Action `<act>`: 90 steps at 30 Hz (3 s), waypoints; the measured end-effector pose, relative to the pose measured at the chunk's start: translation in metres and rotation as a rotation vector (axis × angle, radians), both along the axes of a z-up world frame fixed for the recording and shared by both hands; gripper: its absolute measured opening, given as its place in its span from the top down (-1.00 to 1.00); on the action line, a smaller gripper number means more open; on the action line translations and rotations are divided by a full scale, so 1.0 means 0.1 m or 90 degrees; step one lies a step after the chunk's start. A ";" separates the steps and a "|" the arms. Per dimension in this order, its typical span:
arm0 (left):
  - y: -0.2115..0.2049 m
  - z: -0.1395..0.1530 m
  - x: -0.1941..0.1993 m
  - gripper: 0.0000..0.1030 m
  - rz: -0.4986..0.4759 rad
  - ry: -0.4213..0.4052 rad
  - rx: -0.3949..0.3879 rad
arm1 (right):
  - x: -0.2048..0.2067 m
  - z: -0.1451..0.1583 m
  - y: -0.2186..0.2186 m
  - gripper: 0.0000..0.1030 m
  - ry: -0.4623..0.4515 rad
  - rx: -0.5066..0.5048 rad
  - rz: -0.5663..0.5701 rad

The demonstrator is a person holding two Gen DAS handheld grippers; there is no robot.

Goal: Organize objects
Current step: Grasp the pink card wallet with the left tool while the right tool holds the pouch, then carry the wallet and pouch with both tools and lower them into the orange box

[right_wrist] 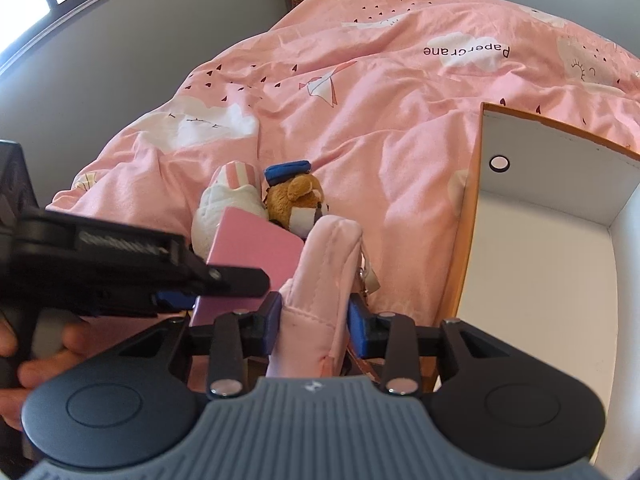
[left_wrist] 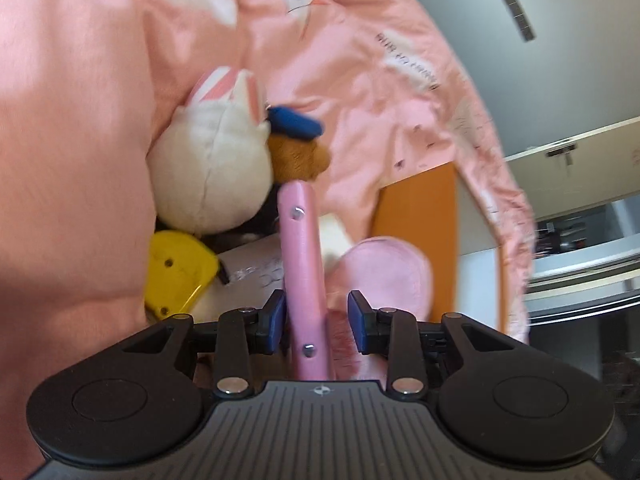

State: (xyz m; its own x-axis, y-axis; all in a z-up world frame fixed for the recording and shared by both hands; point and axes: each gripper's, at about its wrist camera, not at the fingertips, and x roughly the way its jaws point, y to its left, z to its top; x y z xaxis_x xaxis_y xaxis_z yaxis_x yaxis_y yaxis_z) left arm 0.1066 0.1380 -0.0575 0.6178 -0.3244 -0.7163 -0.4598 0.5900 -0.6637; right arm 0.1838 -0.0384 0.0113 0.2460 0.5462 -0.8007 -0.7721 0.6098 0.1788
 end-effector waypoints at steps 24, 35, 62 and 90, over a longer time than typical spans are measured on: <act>-0.67 1.11 -0.01 0.61 -0.111 -0.196 0.152 | -0.12 0.99 -1.01 0.42 -0.117 0.154 -0.097; -1.76 0.84 0.75 0.61 -0.283 -0.145 0.103 | 0.53 0.69 -1.88 0.42 -0.025 0.066 -0.215; -2.52 -0.14 1.27 0.59 -0.358 0.037 0.197 | 0.68 0.04 -2.01 0.17 -0.014 -0.081 -0.117; -2.38 -0.23 1.31 0.20 -0.333 0.089 -0.010 | 0.63 0.17 -2.29 0.26 -0.054 -0.052 -0.203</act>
State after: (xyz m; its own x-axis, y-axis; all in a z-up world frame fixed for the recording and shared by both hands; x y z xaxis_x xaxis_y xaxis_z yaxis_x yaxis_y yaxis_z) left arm 0.2372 -0.1003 -0.0801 0.2697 -0.5745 -0.7728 -0.1915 0.7546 -0.6277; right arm 0.2468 -0.2674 0.0285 0.4622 0.3658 -0.8078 -0.5505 0.8325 0.0621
